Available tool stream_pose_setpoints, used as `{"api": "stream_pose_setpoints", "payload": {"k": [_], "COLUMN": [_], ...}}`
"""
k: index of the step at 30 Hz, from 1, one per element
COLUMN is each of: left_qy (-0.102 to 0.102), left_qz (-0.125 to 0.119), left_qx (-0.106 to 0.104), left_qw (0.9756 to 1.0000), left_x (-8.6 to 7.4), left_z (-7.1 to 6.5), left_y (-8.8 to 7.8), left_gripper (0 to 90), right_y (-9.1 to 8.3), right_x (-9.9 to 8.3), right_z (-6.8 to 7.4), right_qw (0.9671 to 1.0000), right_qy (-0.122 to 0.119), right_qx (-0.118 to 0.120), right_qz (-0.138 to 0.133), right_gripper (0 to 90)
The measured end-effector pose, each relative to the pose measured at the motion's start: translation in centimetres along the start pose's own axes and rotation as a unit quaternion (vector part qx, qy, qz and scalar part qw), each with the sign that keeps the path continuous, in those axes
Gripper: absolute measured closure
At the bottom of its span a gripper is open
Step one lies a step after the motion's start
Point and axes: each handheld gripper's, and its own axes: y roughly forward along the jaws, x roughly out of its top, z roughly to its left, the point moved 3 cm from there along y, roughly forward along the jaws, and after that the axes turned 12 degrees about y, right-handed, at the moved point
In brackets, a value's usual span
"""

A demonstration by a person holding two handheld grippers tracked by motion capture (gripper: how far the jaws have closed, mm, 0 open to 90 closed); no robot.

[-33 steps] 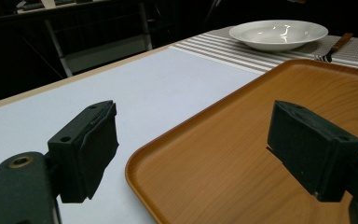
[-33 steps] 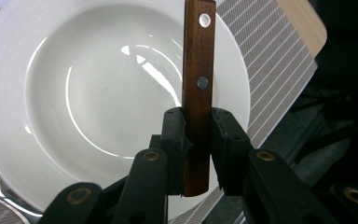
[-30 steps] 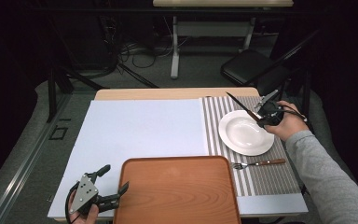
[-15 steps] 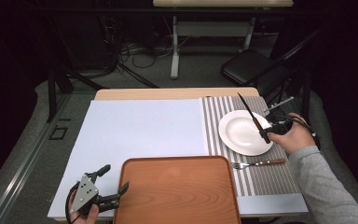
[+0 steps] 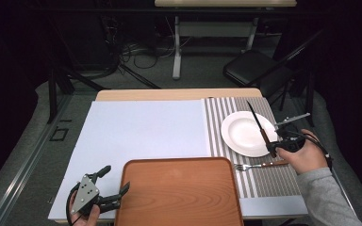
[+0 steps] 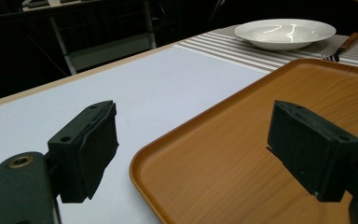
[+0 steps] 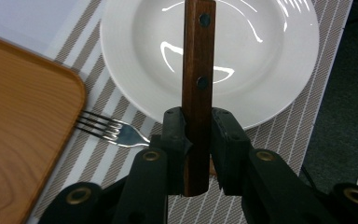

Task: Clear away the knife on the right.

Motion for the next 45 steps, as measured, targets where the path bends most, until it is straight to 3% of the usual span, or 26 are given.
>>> {"api": "stream_pose_setpoints", "payload": {"k": [9,21,24,30,41,45], "left_qy": [0.000,0.002,0.004,0.006,0.009,0.011], "left_qz": [0.000,0.000,0.000,-0.001,-0.001,-0.002], "left_qx": [0.000,0.000,0.000,-0.004,-0.003,-0.004], "left_qw": [1.0000,1.0000,1.0000,1.0000,1.0000,0.9999], "left_x": [0.0,0.1,0.1,0.1,0.2,0.3], "left_z": [0.0,0.0,-0.1,-0.1,-0.2,-0.2], "left_y": [-0.1,-0.1,-0.1,0.1,0.1,0.0], "left_gripper": [15.6,15.6,15.6,15.6,15.6,15.6], "right_y": [-1.1,-0.8,-0.7,-0.6,-0.2,0.3], "right_x": [-2.2,-4.8,-5.7,-6.9,-8.9,-9.7], "right_z": [2.5,6.2,7.3,8.7,10.6,11.1], "right_qw": [0.9999,0.9992,0.9986,0.9971,0.9956,0.9929], "right_qy": [-0.004,-0.025,-0.029,-0.033,-0.040,-0.035], "right_qx": [0.015,0.028,0.044,0.066,0.080,0.107], "right_qz": [-0.004,0.010,0.009,0.016,0.029,0.039], "right_gripper": [76.3,76.3,76.3,76.3,76.3,76.3]}}
